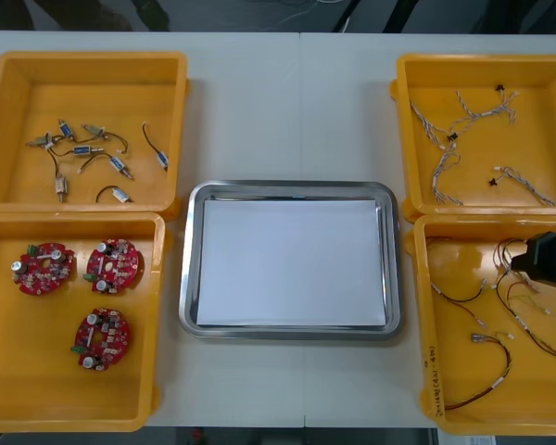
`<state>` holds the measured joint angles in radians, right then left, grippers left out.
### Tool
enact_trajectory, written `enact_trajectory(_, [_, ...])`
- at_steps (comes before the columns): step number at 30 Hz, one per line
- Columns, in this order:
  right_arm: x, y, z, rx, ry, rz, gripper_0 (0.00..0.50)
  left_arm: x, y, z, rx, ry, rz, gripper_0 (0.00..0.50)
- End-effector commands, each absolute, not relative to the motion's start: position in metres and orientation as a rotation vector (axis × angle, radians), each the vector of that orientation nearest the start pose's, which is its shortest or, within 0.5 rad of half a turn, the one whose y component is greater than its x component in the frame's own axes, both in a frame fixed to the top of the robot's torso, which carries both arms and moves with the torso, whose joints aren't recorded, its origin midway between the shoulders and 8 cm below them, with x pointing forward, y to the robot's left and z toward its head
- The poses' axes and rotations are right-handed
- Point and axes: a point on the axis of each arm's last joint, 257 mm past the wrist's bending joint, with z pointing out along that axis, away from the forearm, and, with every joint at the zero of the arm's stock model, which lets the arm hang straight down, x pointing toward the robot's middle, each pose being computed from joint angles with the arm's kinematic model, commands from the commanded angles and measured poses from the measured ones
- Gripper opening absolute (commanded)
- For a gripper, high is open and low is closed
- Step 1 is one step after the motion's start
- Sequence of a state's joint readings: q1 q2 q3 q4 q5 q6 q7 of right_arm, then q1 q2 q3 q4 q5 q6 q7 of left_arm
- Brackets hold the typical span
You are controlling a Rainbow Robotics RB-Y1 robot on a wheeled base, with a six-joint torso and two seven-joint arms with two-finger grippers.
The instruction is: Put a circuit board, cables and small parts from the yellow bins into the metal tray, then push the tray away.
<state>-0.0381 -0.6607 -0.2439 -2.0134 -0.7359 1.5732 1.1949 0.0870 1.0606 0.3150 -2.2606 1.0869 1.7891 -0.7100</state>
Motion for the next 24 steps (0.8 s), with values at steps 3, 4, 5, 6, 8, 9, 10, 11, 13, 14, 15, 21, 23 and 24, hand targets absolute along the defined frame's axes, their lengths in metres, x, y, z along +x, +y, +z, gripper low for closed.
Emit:
enact_trajectory(3, [0.385, -0.391, -0.243, 0.08, 2.628, 0.049, 0.5, 0.33, 0.364, -0.147, -0.341, 2.774, 0.008, 0.0])
enact_trajectory(4, [0.382, -0.393, -0.245, 0.042, 2.635, 0.034, 0.5, 0.333, 0.357, -0.144, -0.31, 2.775, 0.006, 0.0])
enact_trajectory(5, [0.38, -0.393, -0.247, 0.023, 2.638, 0.03, 0.5, 0.334, 0.355, -0.144, -0.295, 2.778, 0.009, 0.0])
enact_trajectory(6, [0.376, -0.396, -0.251, -0.01, 2.647, 0.015, 0.5, 0.337, 0.349, -0.141, -0.263, 2.78, 0.017, 0.0])
enact_trajectory(8, [0.373, -0.398, -0.256, -0.06, 2.644, 0.002, 0.5, 0.341, 0.342, -0.138, -0.218, 2.784, 0.034, 0.0])
enact_trajectory(9, [0.371, -0.399, -0.26, -0.091, 2.642, -0.008, 0.5, 0.343, 0.336, -0.137, -0.188, 2.785, 0.041, 0.0])
enact_trajectory(10, [0.37, -0.399, -0.264, -0.12, 2.638, -0.014, 0.5, 0.346, 0.331, -0.135, -0.157, 2.787, 0.048, 0.0])
enact_trajectory(11, [0.368, -0.399, -0.268, -0.144, 2.636, -0.019, 0.5, 0.348, 0.325, -0.133, -0.131, 2.786, 0.052, 0.0])
enact_trajectory(13, [0.365, -0.4, -0.273, -0.178, 2.632, -0.032, 0.5, 0.352, 0.316, -0.132, -0.092, 2.785, 0.055, 0.0])
enact_trajectory(14, [0.365, -0.4, -0.274, -0.187, 2.63, -0.035, 0.5, 0.352, 0.313, -0.131, -0.08, 2.785, 0.056, 0.0])
enact_trajectory(15, [0.364, -0.4, -0.277, -0.218, 2.63, -0.046, 0.5, 0.354, 0.307, -0.132, -0.056, 2.787, 0.055, 0.0])
enact_trajectory(21, [0.359, -0.398, -0.287, -0.296, 2.637, -0.078, 0.5, 0.364, 0.267, -0.13, 0.089, 2.777, 0.031, 0.0])
enact_trajectory(23, [0.36, -0.394, -0.291, -0.318, 2.632, -0.087, 0.5, 0.368, 0.248, -0.128, 0.151, 2.766, 0.013, 0.0])
enact_trajectory(24, [0.36, -0.393, -0.293, -0.324, 2.63, -0.088, 0.5, 0.368, 0.243, -0.129, 0.164, 2.766, 0.009, 0.0])
